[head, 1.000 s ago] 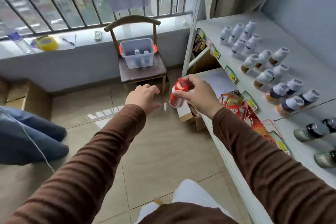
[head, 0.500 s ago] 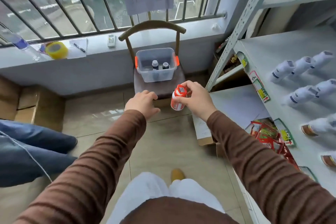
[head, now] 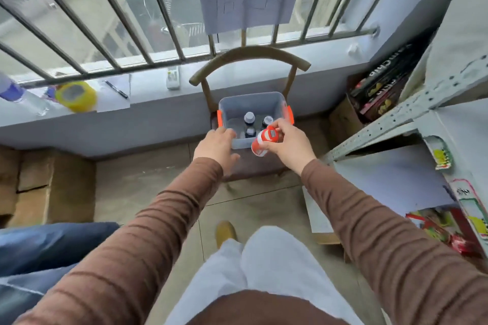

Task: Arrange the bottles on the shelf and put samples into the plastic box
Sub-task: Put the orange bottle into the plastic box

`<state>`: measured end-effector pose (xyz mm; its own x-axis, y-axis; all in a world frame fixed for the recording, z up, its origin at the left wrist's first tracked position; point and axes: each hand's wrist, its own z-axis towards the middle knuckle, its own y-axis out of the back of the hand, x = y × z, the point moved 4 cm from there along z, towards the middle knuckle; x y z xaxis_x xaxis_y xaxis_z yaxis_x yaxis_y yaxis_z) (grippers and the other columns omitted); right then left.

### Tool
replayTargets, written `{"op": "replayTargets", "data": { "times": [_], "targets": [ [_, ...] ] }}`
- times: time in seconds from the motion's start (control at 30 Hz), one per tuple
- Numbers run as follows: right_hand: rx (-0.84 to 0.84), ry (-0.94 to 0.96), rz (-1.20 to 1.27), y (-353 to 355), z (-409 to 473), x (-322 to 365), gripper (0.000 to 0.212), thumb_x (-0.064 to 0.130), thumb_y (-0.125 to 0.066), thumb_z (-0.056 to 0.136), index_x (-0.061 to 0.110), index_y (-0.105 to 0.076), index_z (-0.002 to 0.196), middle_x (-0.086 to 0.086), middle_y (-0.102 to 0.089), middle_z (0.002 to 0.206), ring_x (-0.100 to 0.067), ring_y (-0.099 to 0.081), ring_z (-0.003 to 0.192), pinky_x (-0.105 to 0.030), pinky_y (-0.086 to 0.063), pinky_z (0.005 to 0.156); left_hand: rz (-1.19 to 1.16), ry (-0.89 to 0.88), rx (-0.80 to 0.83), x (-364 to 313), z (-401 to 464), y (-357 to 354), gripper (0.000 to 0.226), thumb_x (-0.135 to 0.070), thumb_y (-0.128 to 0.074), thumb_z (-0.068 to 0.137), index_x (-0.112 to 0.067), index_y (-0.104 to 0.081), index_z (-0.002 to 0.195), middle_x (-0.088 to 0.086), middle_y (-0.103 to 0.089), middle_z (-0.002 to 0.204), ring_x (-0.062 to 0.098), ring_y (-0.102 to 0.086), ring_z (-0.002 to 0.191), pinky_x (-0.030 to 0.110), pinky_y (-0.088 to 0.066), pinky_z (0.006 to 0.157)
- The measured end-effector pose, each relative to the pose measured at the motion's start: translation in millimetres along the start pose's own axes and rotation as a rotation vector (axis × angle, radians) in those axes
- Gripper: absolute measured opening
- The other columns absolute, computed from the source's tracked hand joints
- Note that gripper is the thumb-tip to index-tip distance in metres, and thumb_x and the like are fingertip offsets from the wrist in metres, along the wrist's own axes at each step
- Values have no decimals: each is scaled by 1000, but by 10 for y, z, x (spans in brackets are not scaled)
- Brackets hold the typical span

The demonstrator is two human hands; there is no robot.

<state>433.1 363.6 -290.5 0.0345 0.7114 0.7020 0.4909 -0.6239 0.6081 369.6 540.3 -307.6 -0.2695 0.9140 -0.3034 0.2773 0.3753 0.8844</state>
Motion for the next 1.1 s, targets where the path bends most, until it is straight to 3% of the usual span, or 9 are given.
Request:
{"op": "replayTargets", "data": {
  "times": [0.2, 0.3, 0.57, 0.73, 0.97, 1.1],
  "targets": [
    [24, -67, -63, -259, 907, 66, 44, 31, -75, 83, 26, -51, 119, 2, -59, 120, -20, -58, 110, -35, -48, 101, 56, 10, 85, 294, 880, -37, 49, -30, -64, 86, -18, -48, 131, 6, -52, 127, 28, -46, 115, 40, -42, 98],
    [56, -95, -161, -435, 1404, 10, 45, 35, -71, 85, 25, -48, 123, -1, -61, 122, -22, -60, 110, -32, -47, 98, 86, 29, 124, 393, 1296, -105, 48, -28, -64, 85, -16, -48, 128, 7, -50, 128, 29, -46, 114, 41, -44, 96],
    [205, -120, -237, -1071, 2401, -265, 38, 31, -72, 84, 23, -46, 110, -3, -60, 111, -23, -60, 94, -36, -49, 88, 149, 59, 172, 617, 2126, -437, 52, -26, -66, 85, -18, -45, 132, 4, -51, 132, 25, -46, 116, 38, -45, 97],
    [278, -175, -313, -1526, 2772, -514, 35, 24, -70, 86, 21, -43, 108, -9, -62, 112, -34, -64, 98, -40, -50, 86, 179, 57, 186, 734, 2385, -694, 55, -22, -65, 88, -20, -41, 137, 4, -48, 138, 24, -47, 120, 36, -44, 101],
    [316, -118, -464, -1929, 3091, -732, 25, 10, -56, 91, 12, -45, 113, -13, -61, 112, -38, -65, 100, -41, -50, 80, 226, -6, 187, 928, 2652, -955, 55, -26, -65, 87, -21, -42, 137, 2, -48, 136, 24, -44, 120, 35, -45, 97],
    [355, -122, -469, -2032, 3131, -834, 28, 8, -58, 90, 10, -46, 116, -13, -57, 118, -37, -61, 106, -42, -48, 85, 243, -27, 158, 955, 2703, -1016, 56, -27, -65, 87, -22, -42, 137, 1, -49, 137, 24, -44, 120, 35, -44, 96]
  ]
}}
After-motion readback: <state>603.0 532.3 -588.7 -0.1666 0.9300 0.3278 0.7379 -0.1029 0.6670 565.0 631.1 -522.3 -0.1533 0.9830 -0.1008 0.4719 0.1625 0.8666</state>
